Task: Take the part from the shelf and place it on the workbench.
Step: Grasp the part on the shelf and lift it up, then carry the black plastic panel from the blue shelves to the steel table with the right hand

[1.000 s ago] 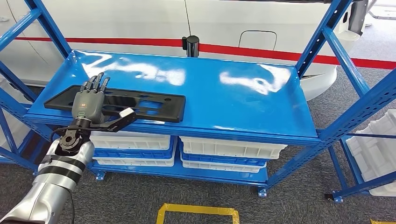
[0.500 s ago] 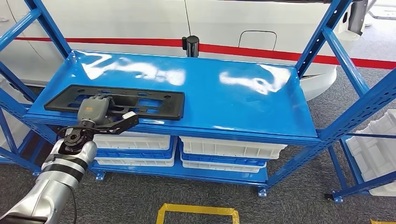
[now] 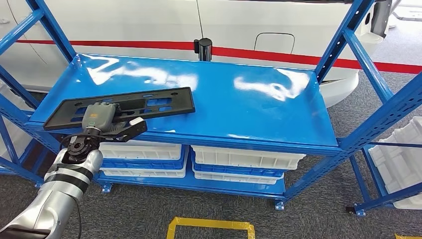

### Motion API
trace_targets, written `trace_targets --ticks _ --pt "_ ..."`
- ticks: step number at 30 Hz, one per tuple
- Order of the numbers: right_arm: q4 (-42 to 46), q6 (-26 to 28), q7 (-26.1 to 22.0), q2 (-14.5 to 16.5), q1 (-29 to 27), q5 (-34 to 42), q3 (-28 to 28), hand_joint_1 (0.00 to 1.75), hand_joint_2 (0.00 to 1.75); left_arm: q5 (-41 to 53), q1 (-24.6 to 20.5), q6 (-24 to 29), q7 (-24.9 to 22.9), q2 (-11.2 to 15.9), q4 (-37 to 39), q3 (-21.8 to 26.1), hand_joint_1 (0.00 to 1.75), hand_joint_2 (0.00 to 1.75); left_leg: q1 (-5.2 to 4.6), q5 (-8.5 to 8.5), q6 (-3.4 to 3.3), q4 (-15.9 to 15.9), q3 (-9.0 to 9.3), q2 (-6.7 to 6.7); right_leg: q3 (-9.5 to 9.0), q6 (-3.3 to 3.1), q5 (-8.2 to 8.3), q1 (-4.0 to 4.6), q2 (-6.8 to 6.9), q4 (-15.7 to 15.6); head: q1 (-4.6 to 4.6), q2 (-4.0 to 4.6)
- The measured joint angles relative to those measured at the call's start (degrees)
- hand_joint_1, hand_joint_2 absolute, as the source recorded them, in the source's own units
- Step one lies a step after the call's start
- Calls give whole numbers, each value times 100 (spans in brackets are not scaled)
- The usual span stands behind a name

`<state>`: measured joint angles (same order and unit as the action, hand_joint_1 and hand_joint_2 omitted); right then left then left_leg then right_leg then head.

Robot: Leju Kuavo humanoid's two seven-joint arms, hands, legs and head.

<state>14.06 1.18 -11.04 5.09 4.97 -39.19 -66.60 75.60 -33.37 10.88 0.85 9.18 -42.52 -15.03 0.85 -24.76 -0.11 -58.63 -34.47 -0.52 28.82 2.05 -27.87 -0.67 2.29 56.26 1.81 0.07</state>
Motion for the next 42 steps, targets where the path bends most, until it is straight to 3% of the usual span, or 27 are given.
trace_targets --ticks 7,13,18,23,26,28,30,32,33,35,36,38,40,42 --pt "-8 36 -36 3 -20 20 -1 0 0 -142 263 1215 287 -7 -356 46 175 0 0 0 0 0 -5 0 5 0 0 -1 0 0 -1 0" --pt "-22 107 -53 31 -25 18 -2 0 0 -316 733 2164 802 -121 -1447 150 175 0 -1 0 0 0 -12 0 13 0 0 -2 0 -1 0 0" --pt "-30 116 -67 60 -24 13 -2 0 0 -293 1052 2227 919 -228 -2392 138 175 0 -2 -1 0 -1 -13 0 13 0 0 -2 0 -2 0 0" --pt "-37 114 -81 100 -19 11 -2 0 0 -308 1186 2220 974 -260 -2853 109 175 0 -44 -20 -36 -30 -27 4 9 32 16 -38 4 -20 2 0" --pt "-38 114 -93 111 -9 11 -2 0 0 -286 1213 2225 975 -274 -3003 101 175 0 -26 42 -120 51 -9 9 48 65 -22 -45 -17 34 -1 0" --pt "-38 115 -99 111 -8 11 -2 0 0 -281 1215 2240 984 -299 -3057 94 175 0 5 97 -179 116 2 11 259 37 -258 -48 -111 452 -17 0" --pt "-44 115 -101 113 -17 10 -2 0 0 -284 1234 2255 998 -325 -3071 91 175 0 0 119 -192 122 -30 32 654 4 -580 -53 -183 1256 -30 0" --pt "-52 116 -101 112 -25 9 -2 0 0 -289 1275 2260 1013 -343 -3074 88 175 0 4 136 -174 120 -57 68 903 56 -654 -66 -198 1710 -34 0" --pt "-54 118 -101 108 -25 9 -2 0 0 -303 1291 2260 1023 -346 -3074 88 175 0 13 145 -159 118 -64 86 868 113 -548 -79 -199 1599 -34 0" --pt "-56 131 -99 98 -21 9 -2 0 0 -342 1306 2269 1047 -352 -3082 86 175 0 35 166 -111 109 -75 123 533 239 -201 -125 -201 849 -37 0" --pt "-58 142 -96 102 -19 9 -2 0 0 -356 1305 2282 1055 -356 -3093 86 175 0 36 180 -71 103 -92 144 355 257 -54 -127 -222 499 -43 0" --pt "-64 169 -78 111 -18 9 -2 0 0 -354 1299 2317 1063 -367 -3117 85 175 0 15 220 17 83 -131 179 210 201 72 -120 -268 170 -44 0" --pt "-68 196 -51 114 -18 10 -2 0 0 -345 1301 2346 1063 -374 -3133 84 175 0 11 265 91 79 -161 200 258 101 102 -110 -288 191 -26 0" --pt "-68 226 -16 113 -13 15 -4 0 0 -342 1307 2361 1069 -378 -3148 78 175 0 33 141 136 -37 -229 159 309 2 146 -129 -272 197 -7 0"
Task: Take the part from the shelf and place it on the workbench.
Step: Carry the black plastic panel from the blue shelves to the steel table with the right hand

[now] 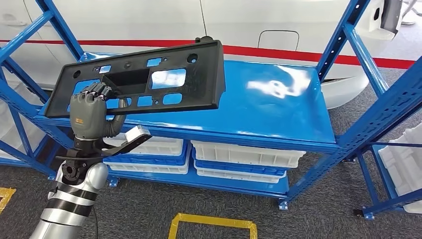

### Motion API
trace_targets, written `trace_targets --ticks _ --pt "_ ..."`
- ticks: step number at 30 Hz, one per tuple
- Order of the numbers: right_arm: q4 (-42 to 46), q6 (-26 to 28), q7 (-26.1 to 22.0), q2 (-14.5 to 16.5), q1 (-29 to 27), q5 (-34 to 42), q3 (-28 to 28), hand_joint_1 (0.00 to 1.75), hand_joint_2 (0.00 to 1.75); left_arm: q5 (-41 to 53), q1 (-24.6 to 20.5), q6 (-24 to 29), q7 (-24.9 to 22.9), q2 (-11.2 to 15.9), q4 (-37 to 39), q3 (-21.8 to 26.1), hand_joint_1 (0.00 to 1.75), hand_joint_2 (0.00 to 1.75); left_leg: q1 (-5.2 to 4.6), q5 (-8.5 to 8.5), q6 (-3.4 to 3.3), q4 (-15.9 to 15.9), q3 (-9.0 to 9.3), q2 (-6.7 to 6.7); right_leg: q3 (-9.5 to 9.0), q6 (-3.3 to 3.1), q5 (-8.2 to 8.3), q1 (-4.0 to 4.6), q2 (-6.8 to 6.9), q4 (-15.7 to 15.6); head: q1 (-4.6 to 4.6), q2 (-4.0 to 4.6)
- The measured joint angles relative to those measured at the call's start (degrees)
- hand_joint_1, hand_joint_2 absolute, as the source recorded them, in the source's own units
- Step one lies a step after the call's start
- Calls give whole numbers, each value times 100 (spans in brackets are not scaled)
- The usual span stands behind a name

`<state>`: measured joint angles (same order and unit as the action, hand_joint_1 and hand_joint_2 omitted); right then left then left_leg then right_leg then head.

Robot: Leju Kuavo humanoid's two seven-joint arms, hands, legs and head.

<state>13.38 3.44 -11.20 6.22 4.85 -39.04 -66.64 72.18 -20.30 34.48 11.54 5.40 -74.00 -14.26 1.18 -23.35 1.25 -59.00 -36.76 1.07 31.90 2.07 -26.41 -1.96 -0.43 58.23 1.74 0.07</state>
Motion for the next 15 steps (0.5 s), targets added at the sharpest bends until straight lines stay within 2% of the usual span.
trace_targets --ticks 1,3,4,5,6,7,9,10,11,12,14,15 --pt "0 15 18 -1 2 3 -1 0 0 0 0 2 4 -3 -7 -9 175 0 10 -183 13 -220 -88 -36 34 -62 33 -6 10 -5 9 0" --pt "0 49 64 -2 0 11 -5 0 0 -1 5 3 11 -10 -21 -33 175 0 13 -677 31 -969 -353 -85 118 -166 92 27 29 -3 22 0" --pt "0 64 90 -2 -5 14 -8 0 0 3 15 3 13 -11 -25 -45 175 0 14 -858 35 -1334 -463 -86 163 -197 122 48 37 -1 25 0" --pt "-1 82 119 -2 -10 16 -12 0 0 11 29 2 14 -11 -31 -54 175 0 13 -936 32 -1540 -493 -86 205 -213 151 66 43 1 25 0" --pt "-1 100 146 -2 -14 18 -15 0 0 22 45 2 15 -11 -43 -63 175 0 13 -904 22 -1520 -407 -87 241 -213 177 81 47 3 26 0" --pt "-2 118 172 -1 -15 22 -19 0 0 34 58 2 16 -11 -62 -72 175 0 13 -786 5 -1277 -205 -88 268 -207 203 89 47 4 26 0" --pt "-2 155 211 0 -13 34 -28 0 0 51 67 2 20 -12 -122 -90 175 0 1 -567 -35 -467 344 -94 301 -169 247 105 49 6 26 0" --pt "-2 169 223 1 -13 42 -36 0 0 60 73 7 21 -13 -159 -97 175 0 -19 -509 -56 -170 531 -94 311 -139 273 111 52 5 21 0" --pt "-2 180 231 0 -13 51 -45 0 0 68 81 10 23 -13 -194 -104 175 0 -43 -497 -71 -1 624 -92 319 -102 297 115 55 5 24 0" --pt "-2 187 235 0 -14 64 -55 0 0 81 89 14 26 -14 -226 -111 175 0 -72 -495 -87 33 628 -88 328 -59 326 113 58 -3 26 0" --pt "-2 190 234 -4 -18 96 -75 0 0 99 104 19 34 -14 -282 -125 175 0 -81 -416 -163 70 577 -91 353 22 365 105 57 -12 39 0" --pt "-2 191 229 -8 -20 114 -87 0 0 104 108 19 36 -18 -308 -133 175 0 -73 -361 -217 97 544 -94 402 39 314 107 54 36 35 0"
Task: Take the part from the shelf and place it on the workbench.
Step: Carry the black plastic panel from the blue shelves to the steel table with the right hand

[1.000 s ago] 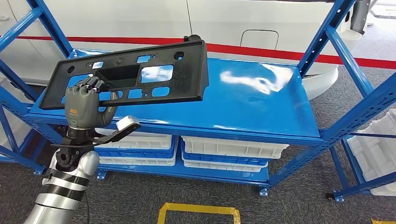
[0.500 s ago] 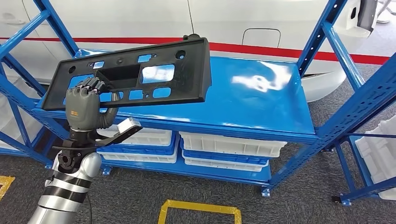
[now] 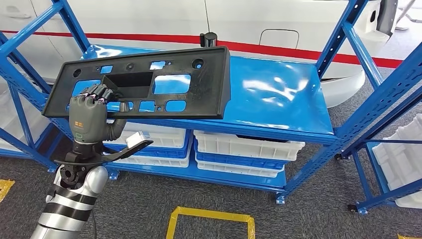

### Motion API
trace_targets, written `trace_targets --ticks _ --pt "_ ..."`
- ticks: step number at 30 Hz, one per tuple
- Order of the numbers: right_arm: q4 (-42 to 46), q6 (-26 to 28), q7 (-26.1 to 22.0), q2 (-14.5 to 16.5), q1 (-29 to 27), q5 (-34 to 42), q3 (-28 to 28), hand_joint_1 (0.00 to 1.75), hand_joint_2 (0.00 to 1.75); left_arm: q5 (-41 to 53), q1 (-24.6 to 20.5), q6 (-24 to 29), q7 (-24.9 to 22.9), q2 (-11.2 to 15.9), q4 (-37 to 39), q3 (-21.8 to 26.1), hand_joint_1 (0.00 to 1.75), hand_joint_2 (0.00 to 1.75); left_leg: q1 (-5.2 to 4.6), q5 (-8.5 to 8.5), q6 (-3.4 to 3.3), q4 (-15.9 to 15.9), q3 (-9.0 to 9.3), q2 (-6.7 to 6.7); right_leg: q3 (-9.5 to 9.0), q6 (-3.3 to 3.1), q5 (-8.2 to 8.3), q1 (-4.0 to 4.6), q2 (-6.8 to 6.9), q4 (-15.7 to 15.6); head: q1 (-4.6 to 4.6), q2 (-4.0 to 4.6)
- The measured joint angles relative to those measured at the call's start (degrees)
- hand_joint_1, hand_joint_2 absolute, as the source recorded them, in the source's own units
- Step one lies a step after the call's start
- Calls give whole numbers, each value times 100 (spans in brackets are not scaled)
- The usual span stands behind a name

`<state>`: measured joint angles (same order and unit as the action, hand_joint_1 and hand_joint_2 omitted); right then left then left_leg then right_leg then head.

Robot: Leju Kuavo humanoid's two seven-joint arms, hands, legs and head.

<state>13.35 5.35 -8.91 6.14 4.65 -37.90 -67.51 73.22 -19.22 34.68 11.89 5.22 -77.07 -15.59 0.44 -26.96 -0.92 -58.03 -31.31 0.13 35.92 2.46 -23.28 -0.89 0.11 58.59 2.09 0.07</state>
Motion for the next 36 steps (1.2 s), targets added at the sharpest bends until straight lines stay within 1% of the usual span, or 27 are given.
trace_targets --ticks 2,4,5,6,7,9,10,11,12,13,15,16,18,19,20,21,22,23,25,26,27,29,31,32,33,35,36 --pt "0 2 -16 -8 -1 30 -27 0 0 0 8 4 1 -17 -45 -14 175 0 22 122 -87 41 -103 -2 206 -37 -332 5 -6 429 -20 0" --pt "0 1 -38 -10 1 56 -55 0 0 -6 24 10 0 -31 -70 -23 175 0 12 224 -117 42 -245 6 473 -75 -767 9 -8 1182 -38 0" --pt "0 0 -54 -16 1 70 -67 0 0 -14 39 14 0 -32 -74 -25 175 0 8 273 -118 40 -315 7 552 -61 -890 9 -8 1485 -41 0" --pt "0 3 -65 -24 1 86 -82 0 0 -25 61 20 -1 -33 -77 -26 175 0 4 321 -112 38 -380 7 540 -26 -918 10 -8 1615 -43 0" --pt "0 18 -70 -34 0 99 -98 0 0 -39 89 27 -1 -33 -82 -26 175 0 2 372 -103 37 -444 8 409 21 -858 10 -8 1526 -45 0" --pt "0 87 -40 -52 1 110 -126 0 0 -69 154 55 -2 -33 -108 -26 175 0 0 462 -71 34 -540 15 -161 72 -640 16 -11 742 -48 0" --pt "0 131 -11 -60 2 110 -138 0 0 -87 189 75 -2 -32 -132 -25 175 0 -8 505 -47 31 -579 19 -469 56 -582 28 -14 297 -47 0" --pt "0 172 21 -65 -3 108 -148 0 0 -103 224 97 -2 -30 -156 -23 175 0 -16 546 -19 32 -600 21 -675 26 -558 40 -17 -16 -44 0" --pt "0 214 60 -68 -11 104 -157 0 0 -118 265 116 -2 -26 -181 -17 175 0 -23 584 11 33 -612 21 -774 -10 -561 53 -19 -190 -44 0" --pt "0 261 108 -69 -24 98 -165 0 0 -132 315 133 -2 -15 -212 -7 175 0 -29 622 44 42 -617 21 -773 -40 -551 64 -20 -233 -43 0" --pt "0 355 202 -58 -51 89 -177 0 0 -149 436 150 -3 30 -279 28 175 0 -22 639 107 39 -644 26 -704 -112 -488 27 -12 -240 -44 0" --pt "0 391 243 -52 -61 86 -187 0 0 -160 500 154 -9 65 -321 57 175 0 -13 517 136 -52 -699 24 -678 -168 -442 0 -4 -249 -33 0" --pt "0 437 282 -40 -85 79 -209 0 0 -188 601 156 -24 134 -387 130 175 0 12 10 184 -607 -912 16 -606 -250 -343 -37 12 -252 -14 0" --pt "0 446 291 -37 -100 75 -216 0 0 -206 636 155 -30 164 -407 168 175 0 21 -267 209 -1023 -1038 12 -549 -269 -296 -35 19 -245 -3 0" --pt "0 449 288 -32 -114 74 -219 0 0 -220 663 152 -32 185 -418 201 175 0 29 -433 233 -1386 -1123 11 -493 -262 -257 -34 24 -236 -2 0" --pt "0 438 272 -26 -123 81 -221 0 0 -233 680 148 -30 199 -425 225 175 0 40 -473 253 -1590 -1130 10 -439 -249 -224 -36 28 -225 1 0" --pt "0 416 239 -20 -128 101 -226 0 0 -239 690 144 -21 206 -432 243 175 0 57 -410 271 -1577 -1023 8 -385 -230 -193 -43 31 -207 1 0" --pt "0 386 192 -14 -128 131 -234 0 0 -241 692 142 -7 209 -444 256 175 0 79 -281 288 -1327 -796 4 -337 -206 -171 -56 32 -182 0 0" --pt "4 329 103 -20 -115 204 -264 0 0 -256 669 145 33 207 -479 273 175 0 108 -122 322 -552 -236 6 -246 -159 -138 -66 33 -108 8 0" --pt "8 313 80 -25 -107 231 -281 0 0 -273 655 152 50 204 -496 281 175 0 104 -101 311 -286 -63 17 -213 -130 -121 -57 31 -76 11 0" --pt "11 305 71 -33 -97 252 -298 0 0 -301 639 161 66 202 -507 287 175 0 93 -118 289 -153 4 29 -184 -95 -98 -45 28 -54 19 0" --pt "13 302 69 -39 -90 291 -333 0 0 -353 623 180 93 196 -514 296 175 0 62 -78 183 -139 -57 43 -144 4 -29 -29 20 -63 17 0" --pt "14 301 57 -47 -91 336 -375 0 0 -385 612 197 118 184 -517 298 175 0 55 11 45 -115 -150 31 -37 52 -107 -35 10 27 11 0" --pt "14 299 46 -47 -91 353 -394 0 0 -396 609 206 126 177 -521 302 175 0 56 69 -22 -102 -211 26 60 34 -263 -34 5 212 3 0" --pt "14 296 27 -46 -90 369 -407 0 0 -404 607 213 132 170 -527 307 175 0 50 126 -70 -101 -282 25 192 -1 -493 -37 1 526 -10 0" --pt "13 292 -35 -40 -86 403 -434 0 0 -415 618 221 143 162 -546 324 175 0 22 244 -110 -104 -442 28 436 -40 -916 -30 -2 1302 -29 0" --pt "13 291 -78 -40 -84 420 -450 0 0 -419 630 222 152 160 -557 333 175 0 5 304 -114 -105 -521 27 475 -28 -1008 -25 -2 1560 -32 0"
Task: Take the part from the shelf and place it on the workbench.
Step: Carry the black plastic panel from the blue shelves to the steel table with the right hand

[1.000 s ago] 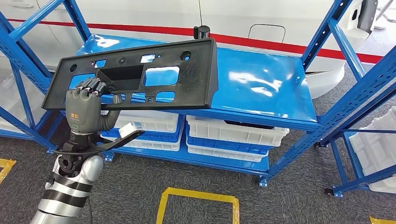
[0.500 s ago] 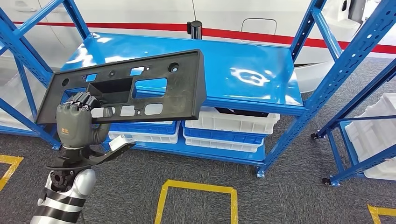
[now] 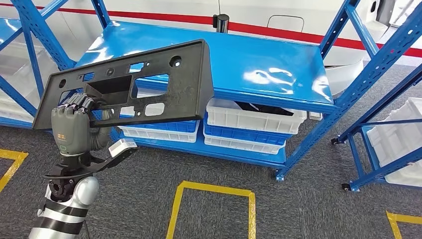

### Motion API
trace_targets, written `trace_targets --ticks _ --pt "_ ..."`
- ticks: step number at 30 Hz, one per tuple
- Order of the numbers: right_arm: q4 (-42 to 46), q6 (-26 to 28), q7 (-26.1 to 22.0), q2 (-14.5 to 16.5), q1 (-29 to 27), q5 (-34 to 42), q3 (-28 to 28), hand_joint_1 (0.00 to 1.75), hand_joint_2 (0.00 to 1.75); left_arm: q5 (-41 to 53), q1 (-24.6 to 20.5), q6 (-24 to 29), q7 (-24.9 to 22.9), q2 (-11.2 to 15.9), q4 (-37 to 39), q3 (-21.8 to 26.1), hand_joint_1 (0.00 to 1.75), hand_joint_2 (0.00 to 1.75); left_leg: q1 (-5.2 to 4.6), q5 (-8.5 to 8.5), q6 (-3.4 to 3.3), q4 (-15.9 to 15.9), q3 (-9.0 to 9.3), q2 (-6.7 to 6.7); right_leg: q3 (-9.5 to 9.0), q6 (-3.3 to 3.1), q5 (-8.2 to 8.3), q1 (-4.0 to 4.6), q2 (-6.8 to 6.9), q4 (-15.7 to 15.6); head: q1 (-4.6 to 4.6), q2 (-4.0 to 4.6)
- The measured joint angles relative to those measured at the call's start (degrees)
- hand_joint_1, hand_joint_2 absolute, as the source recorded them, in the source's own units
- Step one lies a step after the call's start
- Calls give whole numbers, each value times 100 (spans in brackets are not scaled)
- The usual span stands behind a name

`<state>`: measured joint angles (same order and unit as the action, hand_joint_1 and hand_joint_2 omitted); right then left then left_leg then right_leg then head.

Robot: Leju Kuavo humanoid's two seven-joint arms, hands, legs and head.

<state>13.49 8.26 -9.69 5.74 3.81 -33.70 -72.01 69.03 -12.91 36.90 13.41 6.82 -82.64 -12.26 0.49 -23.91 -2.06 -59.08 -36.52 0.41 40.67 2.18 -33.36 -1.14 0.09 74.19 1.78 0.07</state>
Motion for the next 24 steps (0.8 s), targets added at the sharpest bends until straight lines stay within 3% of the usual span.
trace_targets --ticks 1,3,5,7,9,10,12,14,15,16,17,19,21,22,24 --pt "0 1 -47 -1 1 13 -19 0 0 -3 17 1 10 -1 -15 10 175 0 -17 58 0 -1 -73 0 -65 25 14 8 0 53 0 0" --pt "1 10 -132 -1 4 23 -42 0 0 -6 51 -1 28 -1 -55 34 175 0 -46 174 8 -1 -205 5 -517 48 220 47 -1 -467 -1 0" --pt "8 36 -181 -12 22 24 -50 0 0 -9 77 -3 39 -2 -108 58 175 0 -68 290 40 4 -297 9 -1113 -30 290 117 8 -1316 9 0" --pt "14 61 -200 -18 37 26 -60 0 0 -14 90 -5 42 -3 -144 79 175 0 -58 401 103 31 -319 -6 -1340 -103 270 171 18 -1737 5 -1" --pt "16 73 -211 -6 42 29 -81 0 0 -15 104 -5 44 -2 -168 96 175 0 -30 481 181 74 -326 -15 -1269 -158 379 154 24 -1794 -16 -1" --pt "18 79 -212 -2 46 30 -90 0 0 -17 113 -4 46 -1 -179 106 175 0 -23 407 215 34 -360 -13 -1233 -208 453 127 31 -1821 -16 -1" --pt "23 110 -214 6 48 19 -99 0 0 -21 135 0 57 1 -191 131 175 0 -8 -56 270 -359 -494 -10 -1158 -285 616 60 49 -1872 3 0" --pt "26 199 -214 6 42 -51 -100 0 0 -26 171 14 68 -1 -192 152 175 0 24 -602 341 -1083 -644 -14 -1035 -301 743 59 55 -1865 20 0" --pt "26 271 -209 11 36 -121 -99 0 0 -28 195 24 74 -1 -192 161 175 0 48 -717 379 -1379 -664 -15 -953 -285 801 54 57 -1857 20 0" --pt "26 347 -196 16 30 -197 -96 0 0 -33 220 37 81 -1 -192 167 175 0 75 -711 415 -1518 -604 -18 -876 -262 854 45 59 -1845 23 0" --pt "26 419 -171 20 25 -270 -91 0 0 -39 240 54 92 -2 -192 170 175 0 103 -609 448 -1442 -437 -22 -803 -231 897 29 62 -1827 25 0" --pt "28 520 -107 19 20 -369 -78 0 0 -50 262 86 116 -7 -192 175 175 0 156 -441 513 -776 138 -30 -672 -166 956 -1 66 -1752 31 0" --pt "30 563 -72 10 23 -404 -64 0 0 -55 279 104 134 -15 -195 178 175 0 150 -462 491 -177 546 -19 -573 -93 1002 9 68 -1657 35 0" --pt "31 571 -70 6 24 -404 -56 0 0 -56 288 107 139 -18 -197 179 175 0 129 -507 449 -61 598 -12 -542 -52 1031 21 68 -1637 40 -1" --pt "31 578 -92 5 17 -383 -46 0 0 -56 304 109 144 -27 -199 180 175 0 106 -442 305 -32 524 -15 -498 45 1097 24 66 -1643 31 0"
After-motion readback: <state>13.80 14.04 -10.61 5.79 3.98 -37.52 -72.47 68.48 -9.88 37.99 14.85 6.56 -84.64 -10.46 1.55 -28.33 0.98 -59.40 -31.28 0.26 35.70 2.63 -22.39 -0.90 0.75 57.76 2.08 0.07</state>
